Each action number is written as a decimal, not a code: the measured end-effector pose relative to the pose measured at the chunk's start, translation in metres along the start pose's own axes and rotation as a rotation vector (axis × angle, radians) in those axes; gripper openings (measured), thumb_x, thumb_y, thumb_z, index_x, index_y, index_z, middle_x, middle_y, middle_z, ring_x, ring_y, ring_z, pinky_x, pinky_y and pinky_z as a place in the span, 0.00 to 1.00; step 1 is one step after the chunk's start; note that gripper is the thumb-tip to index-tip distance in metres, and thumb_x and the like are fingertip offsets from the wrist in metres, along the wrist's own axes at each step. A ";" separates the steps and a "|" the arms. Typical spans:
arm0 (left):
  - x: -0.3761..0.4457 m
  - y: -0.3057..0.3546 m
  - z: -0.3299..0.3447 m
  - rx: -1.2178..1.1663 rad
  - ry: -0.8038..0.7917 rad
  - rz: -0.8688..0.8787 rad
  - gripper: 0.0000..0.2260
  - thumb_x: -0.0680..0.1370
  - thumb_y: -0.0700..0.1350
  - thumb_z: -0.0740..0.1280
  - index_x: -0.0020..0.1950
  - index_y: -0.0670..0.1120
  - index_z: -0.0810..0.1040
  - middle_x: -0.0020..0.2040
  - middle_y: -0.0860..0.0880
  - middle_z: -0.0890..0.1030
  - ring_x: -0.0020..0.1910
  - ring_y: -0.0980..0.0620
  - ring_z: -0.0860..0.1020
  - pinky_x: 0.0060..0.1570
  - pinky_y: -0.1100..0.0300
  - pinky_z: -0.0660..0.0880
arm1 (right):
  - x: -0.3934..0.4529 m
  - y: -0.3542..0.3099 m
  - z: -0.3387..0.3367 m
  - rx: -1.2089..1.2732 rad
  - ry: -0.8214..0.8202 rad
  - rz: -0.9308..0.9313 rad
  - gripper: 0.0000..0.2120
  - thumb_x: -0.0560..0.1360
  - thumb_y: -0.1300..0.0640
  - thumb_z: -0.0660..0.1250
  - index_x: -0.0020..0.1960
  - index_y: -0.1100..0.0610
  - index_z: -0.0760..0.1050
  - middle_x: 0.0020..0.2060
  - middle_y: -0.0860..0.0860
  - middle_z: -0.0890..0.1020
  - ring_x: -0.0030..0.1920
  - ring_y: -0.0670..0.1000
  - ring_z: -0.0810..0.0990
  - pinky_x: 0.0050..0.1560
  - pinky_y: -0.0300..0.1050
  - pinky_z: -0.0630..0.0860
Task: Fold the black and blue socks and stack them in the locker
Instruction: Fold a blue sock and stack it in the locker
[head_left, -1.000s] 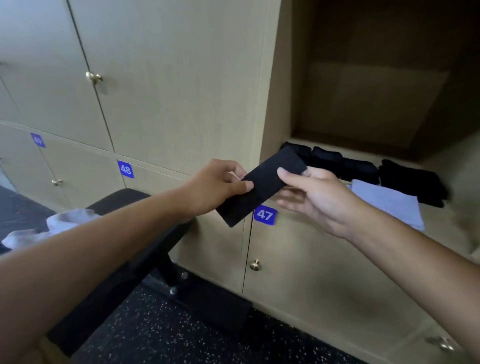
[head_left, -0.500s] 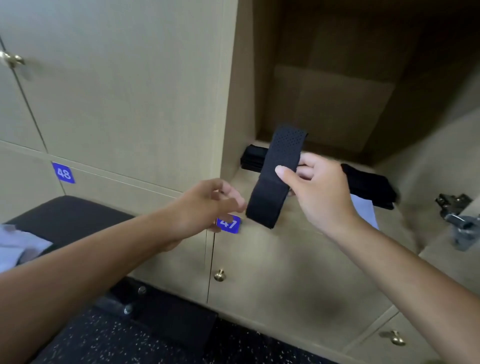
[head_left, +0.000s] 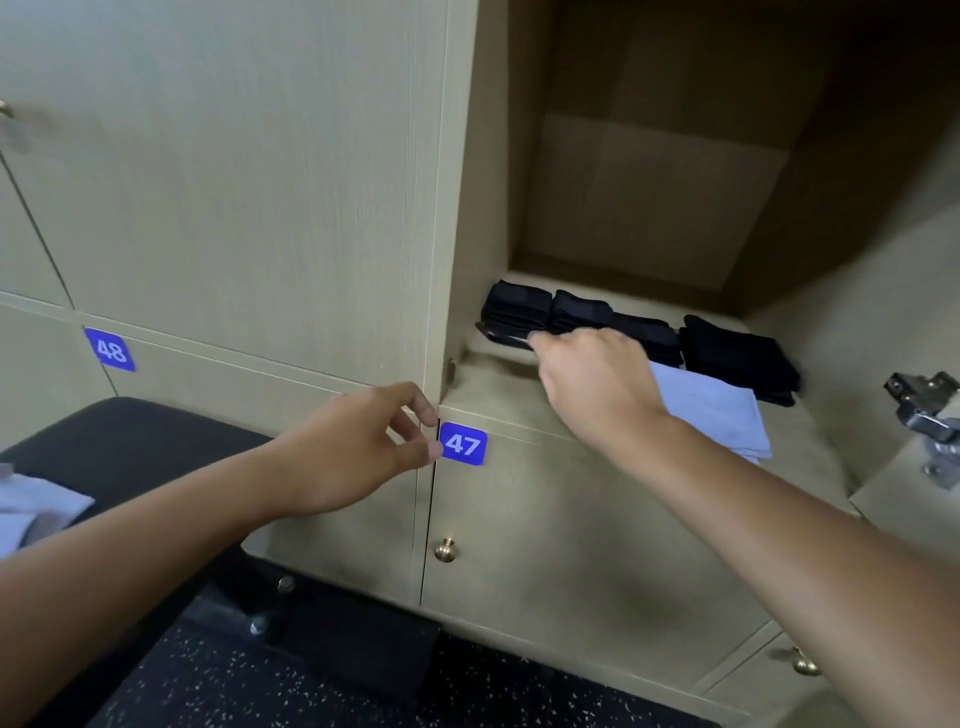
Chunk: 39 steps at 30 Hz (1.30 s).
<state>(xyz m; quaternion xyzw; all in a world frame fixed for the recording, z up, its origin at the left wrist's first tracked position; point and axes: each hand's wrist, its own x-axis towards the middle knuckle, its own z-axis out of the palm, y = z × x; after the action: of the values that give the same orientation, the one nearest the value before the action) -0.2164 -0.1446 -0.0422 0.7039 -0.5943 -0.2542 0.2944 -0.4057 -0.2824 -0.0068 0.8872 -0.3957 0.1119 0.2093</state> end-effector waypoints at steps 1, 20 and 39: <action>0.000 -0.001 0.000 -0.009 -0.007 -0.007 0.07 0.78 0.54 0.71 0.54 0.57 0.77 0.49 0.56 0.83 0.48 0.51 0.82 0.56 0.48 0.79 | 0.001 -0.006 0.001 -0.047 -0.066 -0.026 0.08 0.76 0.66 0.62 0.50 0.55 0.70 0.47 0.55 0.83 0.47 0.60 0.79 0.36 0.47 0.56; 0.008 -0.014 -0.001 0.045 -0.077 -0.022 0.10 0.79 0.57 0.69 0.57 0.56 0.75 0.52 0.56 0.82 0.50 0.53 0.81 0.54 0.53 0.80 | -0.042 -0.042 0.033 0.183 -0.400 0.025 0.36 0.80 0.31 0.47 0.82 0.46 0.42 0.82 0.54 0.49 0.81 0.61 0.48 0.77 0.67 0.51; 0.010 -0.036 -0.021 0.128 0.006 -0.059 0.10 0.79 0.55 0.69 0.56 0.53 0.76 0.51 0.54 0.82 0.49 0.55 0.80 0.52 0.57 0.75 | -0.016 -0.042 0.046 0.236 -0.435 0.112 0.39 0.76 0.24 0.45 0.81 0.41 0.42 0.82 0.50 0.47 0.81 0.60 0.46 0.73 0.76 0.47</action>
<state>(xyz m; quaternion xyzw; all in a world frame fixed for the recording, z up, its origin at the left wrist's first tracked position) -0.1758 -0.1477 -0.0534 0.7392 -0.5874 -0.2225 0.2429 -0.3837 -0.2679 -0.0654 0.8854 -0.4642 -0.0248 0.0075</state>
